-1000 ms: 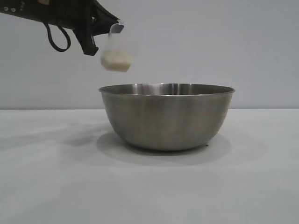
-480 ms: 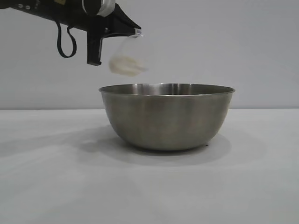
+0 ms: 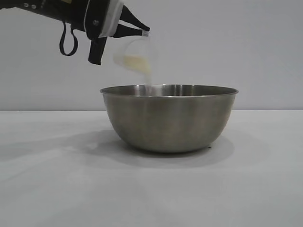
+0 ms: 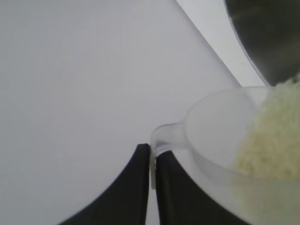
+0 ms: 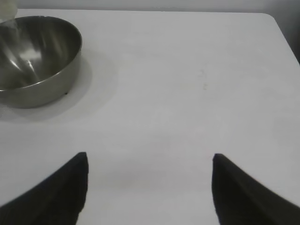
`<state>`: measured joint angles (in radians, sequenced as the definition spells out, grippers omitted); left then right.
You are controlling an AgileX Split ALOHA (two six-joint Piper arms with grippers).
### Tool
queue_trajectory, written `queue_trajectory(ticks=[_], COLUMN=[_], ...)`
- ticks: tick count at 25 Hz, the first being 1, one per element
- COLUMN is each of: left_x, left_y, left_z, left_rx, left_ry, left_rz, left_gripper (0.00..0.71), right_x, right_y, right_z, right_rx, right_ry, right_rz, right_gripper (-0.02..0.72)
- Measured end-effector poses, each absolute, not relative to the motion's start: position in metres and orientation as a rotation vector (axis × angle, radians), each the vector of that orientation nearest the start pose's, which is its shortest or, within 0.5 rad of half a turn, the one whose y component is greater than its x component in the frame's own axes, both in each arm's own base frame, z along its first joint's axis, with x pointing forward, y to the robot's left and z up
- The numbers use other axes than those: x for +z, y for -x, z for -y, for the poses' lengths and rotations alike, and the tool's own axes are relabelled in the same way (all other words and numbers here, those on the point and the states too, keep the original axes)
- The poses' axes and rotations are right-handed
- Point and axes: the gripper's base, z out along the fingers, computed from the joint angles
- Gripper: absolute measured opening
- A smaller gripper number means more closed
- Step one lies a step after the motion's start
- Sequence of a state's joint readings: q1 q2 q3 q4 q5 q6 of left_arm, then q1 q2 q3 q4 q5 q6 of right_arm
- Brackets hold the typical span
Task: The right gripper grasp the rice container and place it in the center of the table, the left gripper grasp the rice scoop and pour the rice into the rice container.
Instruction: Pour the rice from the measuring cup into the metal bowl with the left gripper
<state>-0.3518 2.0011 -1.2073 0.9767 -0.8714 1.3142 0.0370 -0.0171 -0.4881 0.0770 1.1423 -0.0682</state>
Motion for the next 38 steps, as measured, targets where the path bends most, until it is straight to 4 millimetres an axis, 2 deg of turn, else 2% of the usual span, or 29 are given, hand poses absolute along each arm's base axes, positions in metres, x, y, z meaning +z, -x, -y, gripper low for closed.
queue_trajectory(ticks=[5, 21, 38], left_x=[0.2091, 0.21, 0.2121], left_y=[-0.3781, -0.3774, -0.3758], left_z=[0.2081, 0.2086, 0.2096], left_rx=[0.789, 1.045, 1.077], left_ry=[-1.724, -1.73, -1.697], left_rz=[0.025, 0.346, 0.404], left_gripper=[0.0, 0.0, 0.0], right_x=[0.2676, 0.2676, 0.2676], right_y=[0.0101, 0.0101, 0.0101], right_z=[-0.006, -0.006, -0.006], right_rx=[0.075, 0.075, 0.075], right_ry=[0.119, 0.119, 0.119], right_rz=[-2.116, -2.116, -2.116], right_gripper=[0.473, 0.473, 0.473])
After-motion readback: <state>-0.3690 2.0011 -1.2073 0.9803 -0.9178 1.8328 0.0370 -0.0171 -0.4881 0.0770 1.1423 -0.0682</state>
